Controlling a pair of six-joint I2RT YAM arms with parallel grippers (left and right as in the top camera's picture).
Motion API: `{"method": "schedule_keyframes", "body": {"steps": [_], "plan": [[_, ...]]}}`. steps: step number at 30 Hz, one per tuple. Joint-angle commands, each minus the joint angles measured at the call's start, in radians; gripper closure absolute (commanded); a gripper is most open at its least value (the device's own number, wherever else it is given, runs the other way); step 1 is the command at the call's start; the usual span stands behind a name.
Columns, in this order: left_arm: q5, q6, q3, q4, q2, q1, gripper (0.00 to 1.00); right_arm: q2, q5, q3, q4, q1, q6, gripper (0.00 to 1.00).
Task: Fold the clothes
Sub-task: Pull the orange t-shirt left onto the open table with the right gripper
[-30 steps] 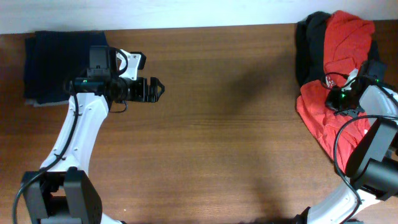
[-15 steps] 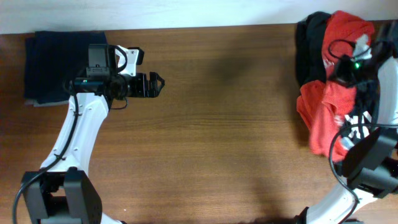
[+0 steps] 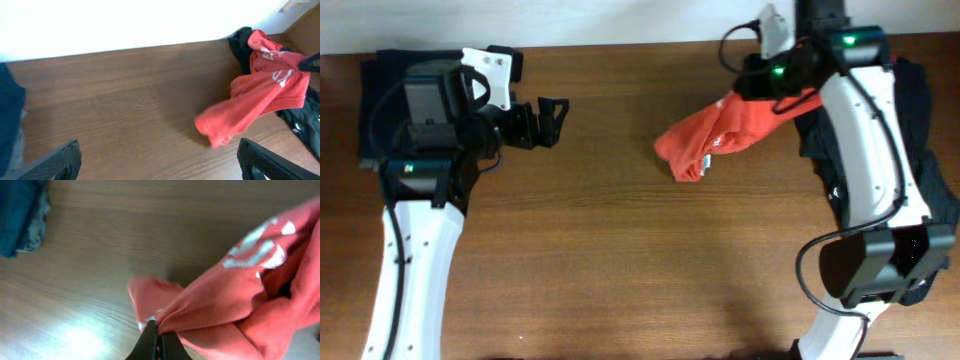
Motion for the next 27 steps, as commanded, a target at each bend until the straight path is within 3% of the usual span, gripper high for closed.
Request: {"method": "schedule_keyframes", "body": {"steps": [1,10,18,19,21,23,27], "plan": [[-0.092,0.019,0.019,-0.017,-0.06,0.004,0.01,-0.034,-0.048,0.027,0.027,0.1,0.063,0.96],[-0.135,0.018,0.019,-0.116,-0.097,0.127,0.01,-0.034,0.063,0.027,0.154,0.332,0.17,0.96],[-0.135,0.019,0.018,-0.164,-0.104,0.223,0.01,-0.004,0.159,0.027,0.247,0.414,0.169,0.96],[-0.135,0.019,0.019,-0.164,-0.103,0.225,0.01,0.002,0.159,0.027,0.262,0.419,0.167,0.89],[-0.137,0.019,0.018,-0.163,-0.103,0.225,0.01,0.006,0.159,0.027,0.261,0.425,0.084,0.6],[-0.154,0.019,0.018,-0.163,-0.103,0.225,0.01,-0.011,0.169,0.028,0.23,0.411,0.022,0.49],[-0.169,0.019,0.018,-0.164,-0.103,0.225,0.01,-0.064,0.216,0.029,0.171,0.307,0.033,0.4]]}}
